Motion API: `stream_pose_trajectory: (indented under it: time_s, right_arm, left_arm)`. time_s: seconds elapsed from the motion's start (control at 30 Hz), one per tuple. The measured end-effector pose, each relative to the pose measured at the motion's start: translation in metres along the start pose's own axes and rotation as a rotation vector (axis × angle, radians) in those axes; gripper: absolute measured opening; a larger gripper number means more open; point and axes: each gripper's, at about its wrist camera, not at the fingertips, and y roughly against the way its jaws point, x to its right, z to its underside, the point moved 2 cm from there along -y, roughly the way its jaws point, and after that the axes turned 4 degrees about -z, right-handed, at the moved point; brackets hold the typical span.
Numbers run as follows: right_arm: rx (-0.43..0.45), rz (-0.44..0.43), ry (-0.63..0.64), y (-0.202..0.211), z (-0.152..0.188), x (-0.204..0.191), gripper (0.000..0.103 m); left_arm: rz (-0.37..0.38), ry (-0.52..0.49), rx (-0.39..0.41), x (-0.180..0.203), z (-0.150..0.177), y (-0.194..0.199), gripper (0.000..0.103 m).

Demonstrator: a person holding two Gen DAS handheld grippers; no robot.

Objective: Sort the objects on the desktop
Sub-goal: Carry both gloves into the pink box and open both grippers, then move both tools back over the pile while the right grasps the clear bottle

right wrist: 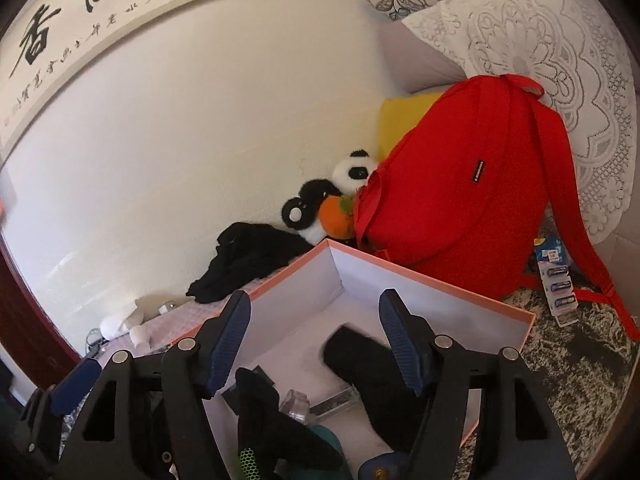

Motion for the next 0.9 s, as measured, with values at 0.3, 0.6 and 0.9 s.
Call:
stream_pose_trajectory:
  time_s: [0.3,0.6,0.9]
  right_arm:
    - [0.058,-0.021,-0.035,0.019,-0.001,-0.008,0.073]
    - [0.089,-0.034,-0.047,0.034,-0.003,-0.024,0.08]
    - [-0.024,-0.231,0.051,0.019,0.024,-0.098,0.079]
  left_arm:
    - [-0.026,0.014,0.07,-0.013,-0.01,0.025,0.102]
    - [-0.063,0.138,0.05,-0.067,-0.004,0.036,0.102]
    - [-0.249,0.096,-0.014,-0.138,0.055,0.053,0.102]
